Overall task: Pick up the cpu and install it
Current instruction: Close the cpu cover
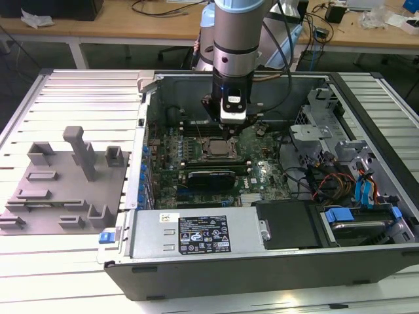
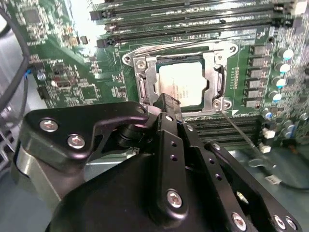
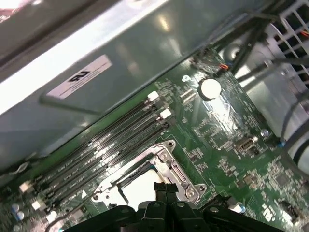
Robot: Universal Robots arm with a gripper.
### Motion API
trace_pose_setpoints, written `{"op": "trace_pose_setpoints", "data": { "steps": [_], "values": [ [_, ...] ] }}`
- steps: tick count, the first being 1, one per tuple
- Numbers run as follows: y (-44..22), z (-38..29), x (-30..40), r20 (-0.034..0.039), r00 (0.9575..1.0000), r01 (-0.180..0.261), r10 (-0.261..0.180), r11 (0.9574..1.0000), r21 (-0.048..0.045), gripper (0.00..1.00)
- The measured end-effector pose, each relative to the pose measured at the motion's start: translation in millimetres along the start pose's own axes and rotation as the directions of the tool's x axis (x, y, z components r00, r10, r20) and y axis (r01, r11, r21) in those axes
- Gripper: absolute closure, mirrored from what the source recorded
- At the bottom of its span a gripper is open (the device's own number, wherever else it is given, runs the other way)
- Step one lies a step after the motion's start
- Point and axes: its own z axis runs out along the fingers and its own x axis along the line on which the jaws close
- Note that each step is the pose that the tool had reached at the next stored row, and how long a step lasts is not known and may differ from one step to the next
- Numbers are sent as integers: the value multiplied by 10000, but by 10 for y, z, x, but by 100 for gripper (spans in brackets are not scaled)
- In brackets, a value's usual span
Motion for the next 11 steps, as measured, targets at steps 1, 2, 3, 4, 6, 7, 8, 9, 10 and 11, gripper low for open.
{"op": "trace_pose_setpoints", "data": {
  "steps": [1,2,3,4,6,7,8,9,10,11],
  "values": [
    [0,0,0,-1,10000,6,-6,10000,0,89],
    [0,0,0,-1,10000,7,-7,10000,0,89],
    [0,0,0,-1,10000,8,-8,10000,0,89],
    [0,0,0,-1,10000,20,-20,10000,0,89],
    [0,0,0,-10,9996,267,-267,9996,-8,89],
    [0,0,0,-17,9989,475,-475,9989,-14,89],
    [0,0,0,-21,9983,579,-579,9983,-17,89],
    [0,0,0,-21,9981,621,-621,9981,-19,89],
    [0,0,0,-23,9978,655,-655,9978,-20,89],
    [0,0,0,-24,9977,674,-674,9977,-20,89]
  ]
}}
